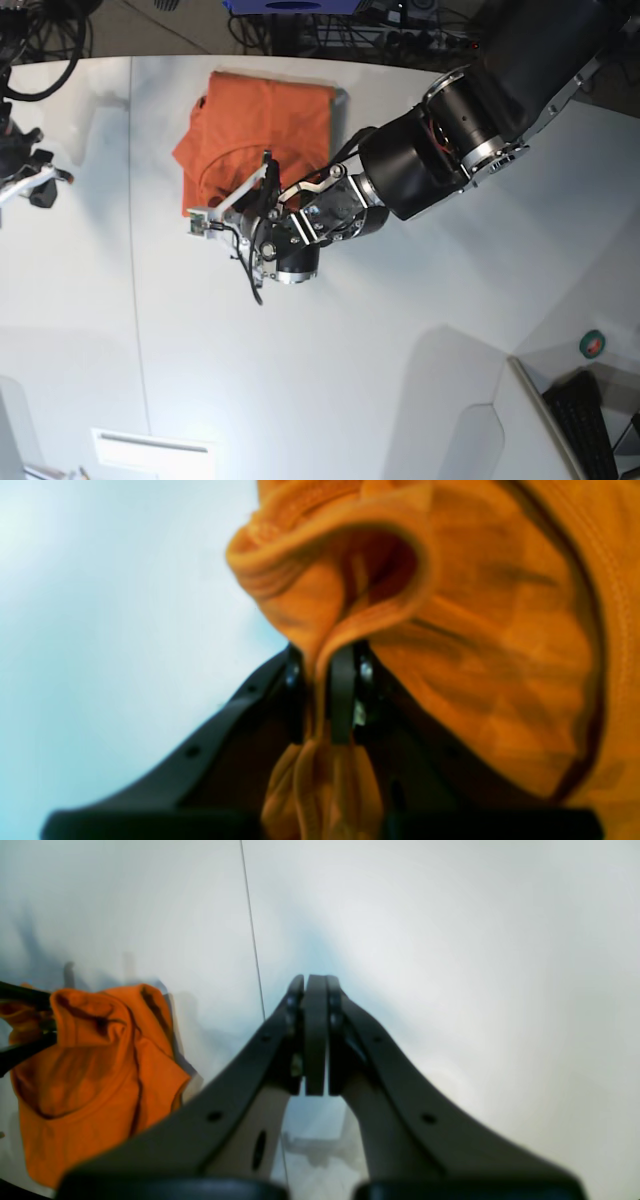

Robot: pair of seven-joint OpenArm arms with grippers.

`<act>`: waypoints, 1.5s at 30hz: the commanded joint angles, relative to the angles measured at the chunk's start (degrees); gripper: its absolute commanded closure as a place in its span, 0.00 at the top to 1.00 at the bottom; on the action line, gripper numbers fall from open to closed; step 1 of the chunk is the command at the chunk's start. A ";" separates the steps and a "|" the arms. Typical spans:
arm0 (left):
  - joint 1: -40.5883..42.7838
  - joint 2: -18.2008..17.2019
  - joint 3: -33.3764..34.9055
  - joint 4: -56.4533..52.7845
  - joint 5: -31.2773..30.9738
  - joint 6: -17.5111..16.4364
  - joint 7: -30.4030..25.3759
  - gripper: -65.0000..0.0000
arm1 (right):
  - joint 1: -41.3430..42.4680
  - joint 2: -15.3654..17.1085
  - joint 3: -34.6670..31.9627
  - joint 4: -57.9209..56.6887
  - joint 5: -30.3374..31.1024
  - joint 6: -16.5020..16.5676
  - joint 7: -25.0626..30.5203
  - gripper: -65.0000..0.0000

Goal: Layout the t-shirt on the table in an organized manner, then fold the t-shirt properly
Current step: 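Tuck the loose collar fabric under with the left gripper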

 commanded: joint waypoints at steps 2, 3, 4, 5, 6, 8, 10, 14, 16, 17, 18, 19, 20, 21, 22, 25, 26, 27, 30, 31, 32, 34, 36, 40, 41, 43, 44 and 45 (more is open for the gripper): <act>-1.02 -0.46 -1.54 1.86 0.90 -0.67 1.77 0.00 | 0.26 0.96 0.32 0.74 0.69 0.46 1.08 0.00; -1.02 -0.46 -1.71 2.56 0.90 -0.67 1.86 0.00 | 0.26 0.96 0.24 0.74 0.69 0.46 1.08 0.00; -1.02 -0.55 -1.71 3.09 0.99 -0.67 1.86 0.00 | 0.26 0.96 0.24 0.74 0.69 0.46 1.08 0.00; -0.94 -0.99 -1.71 3.36 0.99 -0.67 1.86 0.00 | 0.35 0.96 0.15 0.74 0.69 0.46 1.08 0.00; -0.94 -1.16 -1.71 3.36 1.08 -0.67 1.86 0.00 | 0.35 0.96 0.15 0.74 0.69 0.46 1.08 0.00; -0.94 -1.16 -1.71 3.36 1.34 -0.67 1.59 0.00 | 0.35 0.96 0.15 0.74 0.69 0.46 1.08 0.00; -0.94 -1.16 -1.71 3.36 1.52 -0.67 1.50 0.00 | 0.35 0.96 0.15 0.74 0.69 0.46 1.08 0.00; -1.38 -0.99 -1.71 3.36 1.52 -0.67 1.50 0.00 | 0.35 0.96 -0.12 0.74 0.69 0.46 1.08 0.00; -1.46 -0.99 -1.71 3.36 1.52 -0.67 1.50 0.00 | 0.35 0.96 -0.12 0.74 0.69 0.46 1.08 0.00; -1.46 -0.90 -1.71 3.36 1.61 -0.67 1.50 0.00 | 0.35 0.96 -0.12 0.74 0.69 0.46 1.08 0.00; -1.46 -0.90 -1.71 3.36 1.61 -0.67 1.50 0.00 | 0.35 0.96 -0.12 0.74 0.69 0.46 1.08 0.00; -1.46 -0.90 -1.71 3.36 1.61 -0.67 1.50 0.00 | 0.35 0.96 -0.12 0.74 0.69 0.46 1.08 0.00; -1.55 -0.90 -1.71 3.36 1.61 -0.67 1.50 0.00 | 0.35 0.96 -0.12 0.74 0.69 0.46 1.08 0.00; -1.55 -0.90 -1.71 3.44 1.61 -0.67 1.68 0.00 | 0.35 0.96 -0.12 0.74 0.69 0.46 1.08 0.00; -1.64 -0.90 -1.71 3.62 1.61 -0.67 1.77 0.00 | 0.35 0.96 -0.12 0.74 0.69 0.46 1.08 0.00; -1.64 -1.25 -1.71 5.82 1.61 -0.67 1.77 0.00 | 0.35 0.96 -0.12 0.74 0.69 0.46 1.08 0.00; -1.64 -1.25 -1.71 6.43 1.34 -0.67 1.77 0.06 | 0.35 0.88 -0.12 0.74 0.69 0.46 1.08 0.00; -1.64 -1.25 -1.71 6.96 1.26 -0.67 1.77 0.16 | 0.35 0.88 -0.12 0.74 0.69 0.46 1.08 0.00; -1.64 -1.25 -1.98 8.89 1.34 -0.67 1.86 0.45 | 0.44 0.88 -0.20 0.74 0.69 0.46 1.08 0.00; -1.73 -1.25 -2.24 9.69 1.17 -0.67 1.94 0.53 | 0.44 0.88 -0.20 0.74 0.69 0.46 1.08 0.00; -1.90 -1.25 -2.24 10.56 1.17 -0.67 2.21 0.60 | 0.44 0.88 -0.20 0.74 0.69 0.46 1.08 0.00; -2.78 -1.34 -2.24 11.88 0.99 -0.67 4.32 0.71 | 0.44 0.88 -0.20 0.74 0.69 0.46 1.08 0.00; -3.31 -1.34 -2.24 13.47 0.99 -0.67 6.34 0.75 | 0.44 0.88 -0.20 0.74 0.69 0.46 1.08 0.00; -2.78 -3.98 -6.20 23.05 0.90 -0.67 10.03 0.54 | -0.18 0.88 0.24 2.76 0.69 0.46 1.08 0.00; -1.99 -4.59 -8.48 26.13 0.90 -0.67 11.35 0.45 | -0.88 1.05 0.32 3.55 0.60 0.46 1.08 0.00; 1.79 -6.00 -15.51 34.21 1.17 -0.67 14.34 0.15 | -2.55 1.40 0.41 6.71 0.60 0.46 1.08 0.00; 3.64 -6.70 -18.77 37.91 1.52 -0.67 15.48 0.00 | -3.52 1.49 1.03 8.21 0.60 0.46 1.08 0.00; 6.71 -7.40 -22.55 41.95 1.61 -0.67 16.63 0.00 | -5.10 1.49 2.35 10.23 0.60 0.46 1.08 0.00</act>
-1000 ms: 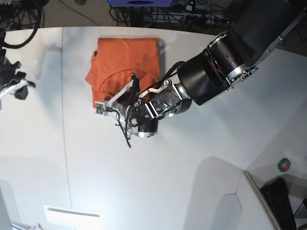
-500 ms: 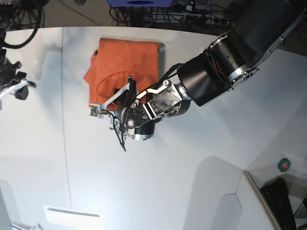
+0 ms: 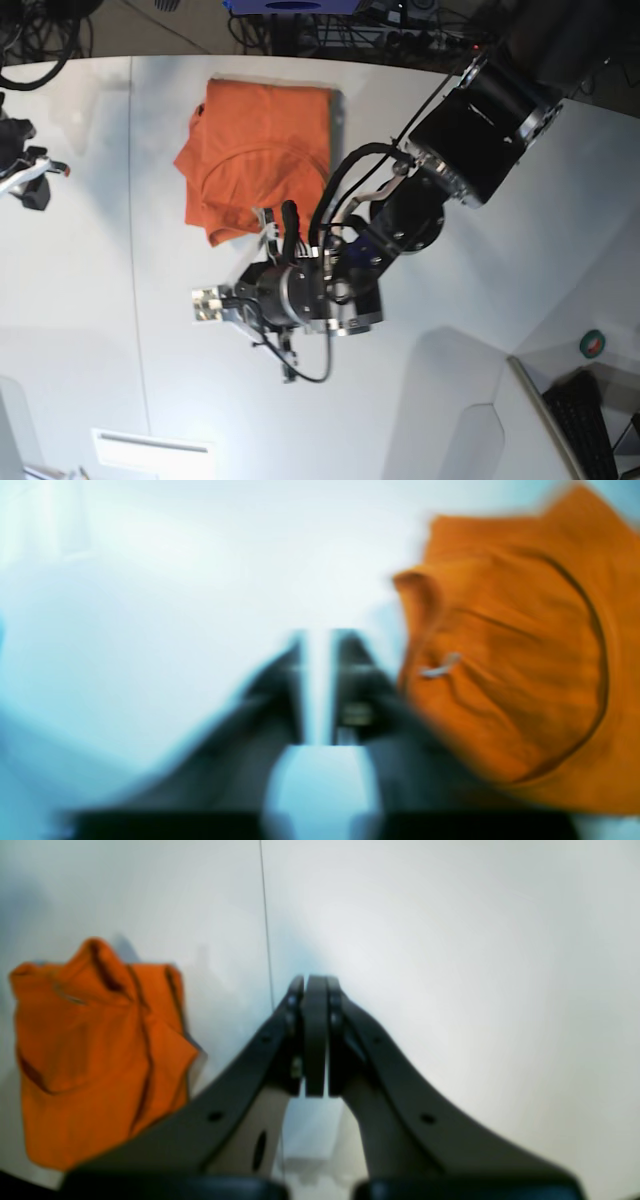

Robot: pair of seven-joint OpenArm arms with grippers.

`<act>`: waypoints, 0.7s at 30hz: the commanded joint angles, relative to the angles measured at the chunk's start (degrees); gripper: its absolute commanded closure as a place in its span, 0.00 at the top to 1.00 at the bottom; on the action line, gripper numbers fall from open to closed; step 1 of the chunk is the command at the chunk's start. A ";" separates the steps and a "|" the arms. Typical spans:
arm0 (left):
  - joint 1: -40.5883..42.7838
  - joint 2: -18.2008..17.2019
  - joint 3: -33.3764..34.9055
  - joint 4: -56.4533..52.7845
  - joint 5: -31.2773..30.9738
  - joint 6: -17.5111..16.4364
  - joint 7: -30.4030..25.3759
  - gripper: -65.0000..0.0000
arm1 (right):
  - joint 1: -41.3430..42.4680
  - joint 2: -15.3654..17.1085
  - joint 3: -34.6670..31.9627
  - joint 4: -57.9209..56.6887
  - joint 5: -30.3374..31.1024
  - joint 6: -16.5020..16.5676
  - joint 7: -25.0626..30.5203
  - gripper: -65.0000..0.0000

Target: Layout the t-shirt on the table in an organized manner, then fold the t-shirt properly

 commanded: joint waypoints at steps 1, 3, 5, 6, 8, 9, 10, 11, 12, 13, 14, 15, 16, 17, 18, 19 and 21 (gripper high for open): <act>2.40 -1.23 -3.42 3.96 -0.03 0.32 0.63 0.00 | -1.61 0.97 2.18 2.94 0.45 0.18 1.02 0.00; 8.91 -3.78 -10.10 10.03 -0.03 0.32 0.89 0.00 | -4.78 1.06 4.55 5.14 0.45 0.80 1.10 0.00; 16.73 -5.71 -17.66 15.56 -0.03 0.32 0.72 0.00 | -8.12 2.11 7.10 5.67 0.45 3.96 2.77 0.00; 20.60 -6.15 -21.35 18.11 -0.03 0.32 0.63 0.00 | -9.96 2.20 8.33 5.67 0.45 6.60 4.27 0.00; 27.11 -6.33 -27.86 21.63 -0.03 0.32 0.63 0.00 | -13.83 2.11 10.71 5.67 0.36 10.99 7.87 0.00; 30.27 -6.33 -31.02 22.77 -0.03 0.32 0.54 0.00 | -16.03 2.11 11.94 5.75 0.36 12.75 10.25 0.00; 33.26 -6.33 -34.10 23.21 -0.03 0.32 0.54 0.00 | -18.23 2.11 13.26 5.84 0.36 14.25 12.45 0.00; 36.07 -6.33 -36.65 23.21 -0.03 0.32 -0.16 0.00 | -20.25 2.11 14.49 5.84 0.36 15.57 14.47 0.00; 39.15 -6.41 -39.11 23.13 -0.03 0.32 -2.36 0.00 | -22.54 2.11 15.98 5.84 0.36 16.62 16.49 0.00; 42.84 -6.68 -41.40 22.95 -0.03 0.32 -5.44 0.00 | -24.38 2.11 17.30 5.75 0.36 17.59 17.72 0.00; 46.71 -7.20 -42.98 22.95 -0.03 0.32 -9.57 0.00 | -26.05 2.11 18.44 5.75 0.27 18.03 17.98 0.00; 50.58 -7.29 -44.39 22.95 -0.03 0.32 -13.96 0.00 | -27.72 2.11 18.88 5.67 -0.43 18.29 17.63 0.00; 54.53 -7.38 -45.62 22.95 -0.03 0.32 -18.36 0.00 | -29.04 2.11 18.88 5.67 -2.10 18.29 16.84 0.00; 58.14 -7.47 -46.41 22.95 -0.03 0.32 -22.58 0.00 | -30.36 2.11 18.71 5.58 -4.30 18.38 15.79 0.00; 61.39 -7.47 -47.20 22.95 -0.03 0.32 -25.83 0.00 | -31.41 2.11 18.35 5.49 -6.23 18.38 14.03 0.00; 64.29 -7.38 -47.73 22.86 -0.03 0.32 -28.65 0.00 | -32.21 2.11 17.39 5.40 -7.90 18.38 11.48 0.00; 69.65 -7.29 -48.43 22.51 -0.03 0.32 -32.51 0.00 | -33.79 2.81 15.45 5.40 -11.15 18.47 3.92 0.00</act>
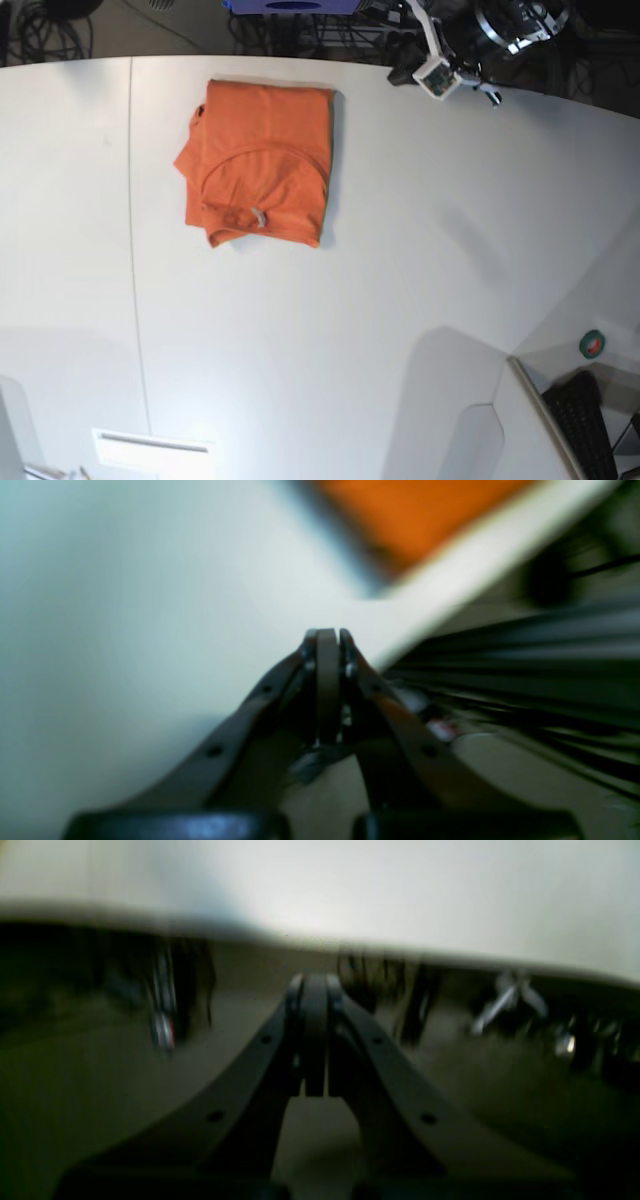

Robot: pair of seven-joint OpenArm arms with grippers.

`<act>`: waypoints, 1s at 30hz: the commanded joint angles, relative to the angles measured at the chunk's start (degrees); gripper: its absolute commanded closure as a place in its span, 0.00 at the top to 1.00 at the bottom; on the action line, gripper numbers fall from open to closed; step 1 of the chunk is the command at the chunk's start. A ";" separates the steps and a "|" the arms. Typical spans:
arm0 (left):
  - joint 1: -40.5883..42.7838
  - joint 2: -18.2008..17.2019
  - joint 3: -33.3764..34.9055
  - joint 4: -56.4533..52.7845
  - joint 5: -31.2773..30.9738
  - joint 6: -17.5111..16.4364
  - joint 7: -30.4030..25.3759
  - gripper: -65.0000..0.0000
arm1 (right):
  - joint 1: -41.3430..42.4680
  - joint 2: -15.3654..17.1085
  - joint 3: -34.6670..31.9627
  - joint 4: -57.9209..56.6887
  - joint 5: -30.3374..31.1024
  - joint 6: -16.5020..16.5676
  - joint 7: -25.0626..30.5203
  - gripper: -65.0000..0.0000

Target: Layout the t-shirt on the table in an organized manner, then fold the t-shirt properly

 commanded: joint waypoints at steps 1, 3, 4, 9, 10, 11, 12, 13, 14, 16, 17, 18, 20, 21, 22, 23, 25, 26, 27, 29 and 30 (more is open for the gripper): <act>2.48 -0.47 -0.39 0.21 -0.38 0.32 -2.27 0.00 | -1.33 1.88 -0.25 0.75 -0.25 -0.02 -1.87 0.00; 5.47 -0.38 0.14 -1.55 -0.38 0.32 -4.47 0.00 | -2.30 3.29 -2.97 0.04 -0.60 -0.02 -7.85 0.00; 6.52 -0.38 0.31 -3.13 -0.47 0.32 -5.35 0.00 | -2.92 3.55 -4.99 -0.57 -0.60 0.06 -10.14 0.00; 7.05 0.32 4.45 -18.25 -0.38 0.32 -10.10 0.00 | -4.76 3.73 -19.50 -9.89 -0.87 0.06 -10.49 0.00; 6.52 0.32 5.94 -22.82 -0.38 0.32 -12.12 0.00 | -4.59 3.73 -22.49 -13.14 -0.96 -0.02 -8.73 0.00; 5.12 0.14 7.87 -28.01 -0.38 0.32 -14.67 0.00 | -3.62 3.73 -26.00 -16.48 -0.96 -0.02 -6.44 0.00; 3.71 0.06 9.63 -34.07 -0.38 0.32 -17.39 0.00 | -2.39 3.55 -29.52 -20.26 -0.96 -0.29 -3.98 0.00; 1.86 0.06 11.22 -39.70 -0.38 0.32 -20.03 0.00 | -1.16 3.55 -32.77 -23.69 -1.04 -0.29 -2.05 0.00; -0.95 0.06 13.50 -47.52 -0.38 0.53 -23.19 0.00 | 0.95 3.55 -36.38 -27.91 -1.04 -0.38 0.06 0.00; -6.75 0.32 18.25 -62.47 -0.38 4.93 -29.17 0.00 | 5.17 3.29 -41.48 -35.56 -1.04 -0.46 2.79 0.00; -10.18 0.41 21.59 -70.38 -0.38 7.13 -32.51 0.00 | 7.90 3.20 -43.85 -40.04 -1.04 -0.64 3.93 0.00; -14.05 0.58 26.16 -79.87 -0.38 9.68 -36.91 0.00 | 10.97 2.93 -46.22 -46.20 -0.96 -1.69 5.42 0.00; -20.29 2.60 35.13 -96.58 -0.73 14.25 -46.14 0.00 | 16.34 0.65 -49.92 -58.68 -0.87 -4.42 10.00 0.00; -23.10 4.01 39.43 -104.05 -0.91 16.27 -50.80 0.00 | 18.80 -0.85 -51.32 -65.89 -0.87 -5.12 14.13 0.00; -25.39 5.15 43.39 -109.68 -1.00 18.21 -54.84 0.00 | 21.00 -2.34 -52.90 -72.57 -0.87 -5.21 19.84 0.00; -26.88 6.03 45.50 -111.83 -1.00 19.70 -56.78 0.00 | 22.67 -3.66 -53.87 -77.76 -0.87 -5.47 25.38 0.00; -28.20 6.91 47.08 -111.83 -1.00 21.90 -55.72 0.00 | 25.57 -6.30 -55.89 -86.99 -0.87 -6.35 38.22 0.00; -28.47 7.00 47.08 -111.83 -1.00 22.51 -53.88 0.00 | 26.89 -7.61 -56.86 -91.65 -0.87 -7.58 45.07 0.00; -28.99 6.82 47.08 -111.44 -1.00 22.60 -52.12 0.00 | 27.85 -8.76 -57.39 -94.90 -0.87 -8.90 50.17 0.00; -29.43 6.74 46.91 -108.01 -1.26 22.60 -47.90 0.00 | 29.52 -10.96 -57.83 -99.65 -0.87 -12.42 58.79 0.00; -29.61 6.56 46.12 -106.95 -1.96 22.69 -45.70 0.00 | 29.96 -11.75 -57.92 -100.53 -0.87 -13.83 61.60 0.00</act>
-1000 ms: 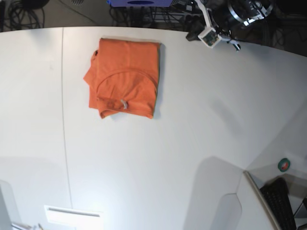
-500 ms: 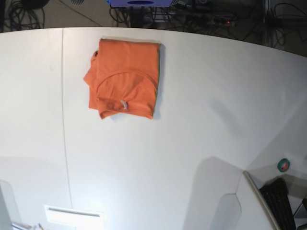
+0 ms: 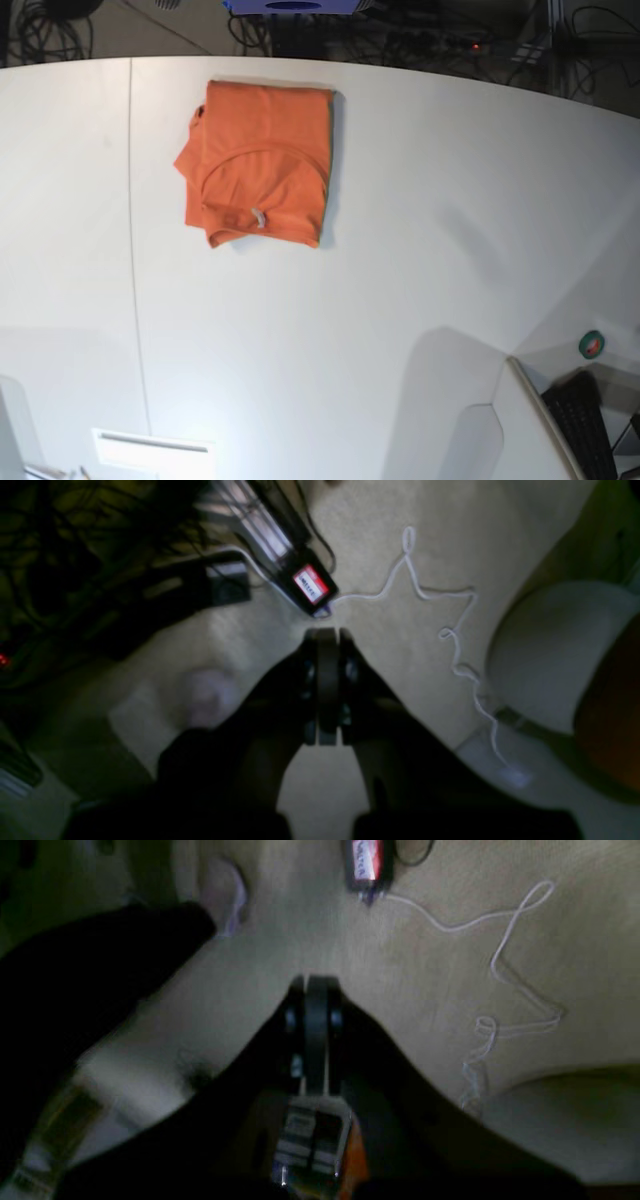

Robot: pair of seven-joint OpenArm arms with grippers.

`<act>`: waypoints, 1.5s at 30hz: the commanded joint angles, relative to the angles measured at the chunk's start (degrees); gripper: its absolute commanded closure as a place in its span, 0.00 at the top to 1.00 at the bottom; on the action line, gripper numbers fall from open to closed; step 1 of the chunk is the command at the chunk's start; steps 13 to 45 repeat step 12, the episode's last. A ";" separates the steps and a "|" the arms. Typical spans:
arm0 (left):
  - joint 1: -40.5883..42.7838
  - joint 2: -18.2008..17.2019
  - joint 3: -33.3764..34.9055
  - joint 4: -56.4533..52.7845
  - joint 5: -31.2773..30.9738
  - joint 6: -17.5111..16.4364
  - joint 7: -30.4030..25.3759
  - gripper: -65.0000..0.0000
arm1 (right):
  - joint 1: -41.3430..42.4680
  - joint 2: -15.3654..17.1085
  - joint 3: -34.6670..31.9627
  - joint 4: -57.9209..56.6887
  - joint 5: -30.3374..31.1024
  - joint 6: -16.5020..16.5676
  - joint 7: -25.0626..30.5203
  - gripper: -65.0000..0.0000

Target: Layout the t-shirt on the table in an organized manner, then fold the t-shirt properly

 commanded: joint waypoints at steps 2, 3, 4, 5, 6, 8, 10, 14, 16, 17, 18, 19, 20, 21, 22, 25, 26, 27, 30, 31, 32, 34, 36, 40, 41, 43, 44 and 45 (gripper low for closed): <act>-0.81 -0.68 -2.57 1.20 -2.90 -0.11 5.43 0.00 | -0.04 0.25 0.36 0.50 0.64 -2.98 3.04 0.00; -1.60 -0.59 -3.89 1.20 -4.39 -0.11 7.28 0.00 | 0.66 0.16 0.36 1.38 0.64 -3.77 3.30 0.00; -2.22 -0.50 -5.12 1.38 -6.06 -0.11 8.16 0.00 | 1.27 0.16 0.45 2.17 0.64 -4.56 3.30 0.00; -2.48 -0.50 -6.00 1.38 -7.47 -0.11 8.24 0.00 | 1.89 0.16 0.45 2.61 0.82 -5.09 3.30 0.00; -2.66 -0.50 -6.62 1.47 -8.44 -0.11 8.16 0.00 | 2.59 0.16 0.45 2.78 0.82 -5.62 3.39 0.00; -2.74 -0.59 -6.79 1.47 -9.40 -0.11 6.75 0.00 | 4.09 0.34 0.45 2.70 0.82 -6.41 3.30 0.00; -2.57 -0.68 -6.97 1.47 -9.32 -0.11 4.90 0.00 | 5.14 0.69 0.45 2.70 0.82 -6.41 3.30 0.00; -2.22 -0.76 -7.50 1.47 -9.84 -0.11 3.85 0.00 | 6.20 1.13 0.27 2.70 0.82 -6.41 3.30 0.00; -2.22 -0.76 -7.50 1.47 -9.84 -0.11 3.85 0.00 | 6.20 1.13 0.27 2.70 0.82 -6.41 3.30 0.00; -2.22 -0.76 -7.50 1.47 -9.84 -0.11 3.85 0.00 | 6.20 1.13 0.27 2.70 0.82 -6.41 3.30 0.00; -2.22 -0.76 -7.50 1.47 -9.84 -0.11 3.85 0.00 | 6.20 1.13 0.27 2.70 0.82 -6.41 3.30 0.00; -2.22 -0.76 -7.50 1.47 -9.84 -0.11 3.85 0.00 | 6.20 1.13 0.27 2.70 0.82 -6.41 3.30 0.00; -2.22 -0.76 -7.50 1.47 -9.84 -0.11 3.85 0.00 | 6.20 1.13 0.27 2.70 0.82 -6.41 3.30 0.00; -2.22 -0.76 -7.50 1.47 -9.84 -0.11 3.85 0.00 | 6.20 1.13 0.27 2.70 0.82 -6.41 3.30 0.00; -2.22 -0.76 -7.50 1.47 -9.84 -0.11 3.85 0.00 | 6.20 1.13 0.27 2.70 0.82 -6.41 3.30 0.00; -2.22 -0.76 -7.50 1.47 -9.84 -0.11 3.85 0.00 | 6.20 1.13 0.27 2.70 0.82 -6.41 3.30 0.00; -2.22 -0.76 -7.50 1.47 -9.84 -0.11 3.85 0.00 | 6.20 1.13 0.27 2.70 0.82 -6.41 3.30 0.00; -2.22 -0.76 -7.50 1.47 -9.84 -0.11 3.85 0.00 | 6.20 1.13 0.27 2.70 0.82 -6.41 3.30 0.00; -2.22 -0.76 -7.50 1.47 -9.84 -0.11 3.85 0.00 | 6.20 1.13 0.27 2.70 0.82 -6.41 3.30 0.00; -2.22 -0.76 -7.50 1.47 -9.84 -0.11 3.85 0.00 | 6.20 1.13 0.27 2.70 0.82 -6.41 3.30 0.00; -2.22 -0.76 -7.50 1.47 -9.84 -0.11 3.85 0.00 | 6.20 1.13 0.27 2.70 0.82 -6.41 3.30 0.00; -2.22 -0.76 -7.50 1.47 -9.84 -0.11 3.85 0.00 | 6.20 1.13 0.27 2.70 0.82 -6.41 3.30 0.00; -2.22 -0.76 -7.50 1.47 -9.84 -0.11 3.85 0.00 | 6.20 1.13 0.27 2.70 0.82 -6.41 3.30 0.00; -2.22 -0.76 -7.50 1.47 -9.84 -0.11 3.85 0.00 | 6.20 1.13 0.27 2.70 0.82 -6.41 3.30 0.00; -2.22 -0.76 -7.50 1.47 -9.84 -0.11 3.85 0.00 | 6.20 1.13 0.27 2.70 0.82 -6.41 3.30 0.00; -2.22 -0.76 -7.50 1.47 -9.84 -0.11 3.85 0.00 | 6.20 1.13 0.27 2.70 0.82 -6.41 3.30 0.00; -2.22 -0.76 -7.50 1.47 -9.84 -0.11 3.85 0.00 | 6.20 1.13 0.27 2.70 0.82 -6.41 3.30 0.00; -2.22 -0.76 -7.50 1.47 -9.84 -0.11 3.85 0.00 | 6.20 1.13 0.27 2.70 0.82 -6.41 3.30 0.00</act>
